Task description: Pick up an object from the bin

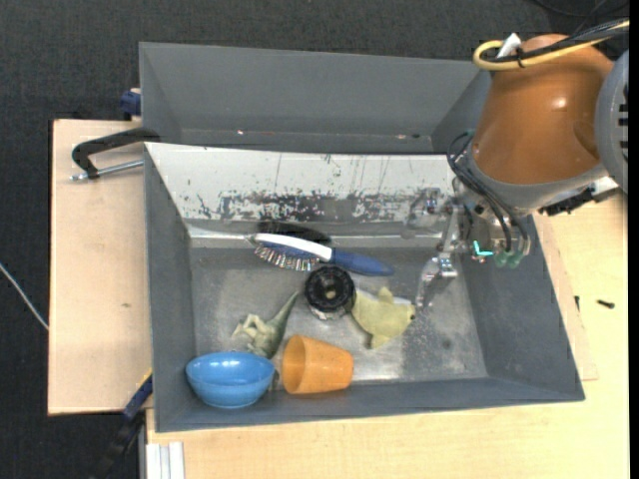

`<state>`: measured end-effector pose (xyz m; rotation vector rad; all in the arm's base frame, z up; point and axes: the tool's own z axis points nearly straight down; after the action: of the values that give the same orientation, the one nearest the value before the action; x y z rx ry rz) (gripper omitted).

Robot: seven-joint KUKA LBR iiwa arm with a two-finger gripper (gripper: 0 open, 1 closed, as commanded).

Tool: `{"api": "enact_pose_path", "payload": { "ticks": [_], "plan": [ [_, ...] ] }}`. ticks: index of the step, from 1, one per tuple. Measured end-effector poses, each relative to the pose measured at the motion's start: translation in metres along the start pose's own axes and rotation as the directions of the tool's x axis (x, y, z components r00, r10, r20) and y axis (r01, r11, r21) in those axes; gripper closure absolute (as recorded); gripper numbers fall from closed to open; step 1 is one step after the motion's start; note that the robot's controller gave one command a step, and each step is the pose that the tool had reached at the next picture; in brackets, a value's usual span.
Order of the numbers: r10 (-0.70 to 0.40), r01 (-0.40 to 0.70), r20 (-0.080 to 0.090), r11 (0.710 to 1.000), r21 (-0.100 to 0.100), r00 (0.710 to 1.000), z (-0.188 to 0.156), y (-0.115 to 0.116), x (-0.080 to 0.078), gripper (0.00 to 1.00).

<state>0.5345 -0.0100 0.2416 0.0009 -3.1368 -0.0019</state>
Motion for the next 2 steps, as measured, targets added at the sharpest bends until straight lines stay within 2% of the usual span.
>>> {"api": "enact_pose_path", "payload": {
  "ticks": [1,2],
  "plan": [
    [-0.271,0.271,0.001,0.963,0.000,0.963,0.156,0.031,-0.017,0.00],
    [-0.121,0.121,0.009,0.993,-0.006,0.993,0.165,0.038,-0.035,0.00]
  ]
}}
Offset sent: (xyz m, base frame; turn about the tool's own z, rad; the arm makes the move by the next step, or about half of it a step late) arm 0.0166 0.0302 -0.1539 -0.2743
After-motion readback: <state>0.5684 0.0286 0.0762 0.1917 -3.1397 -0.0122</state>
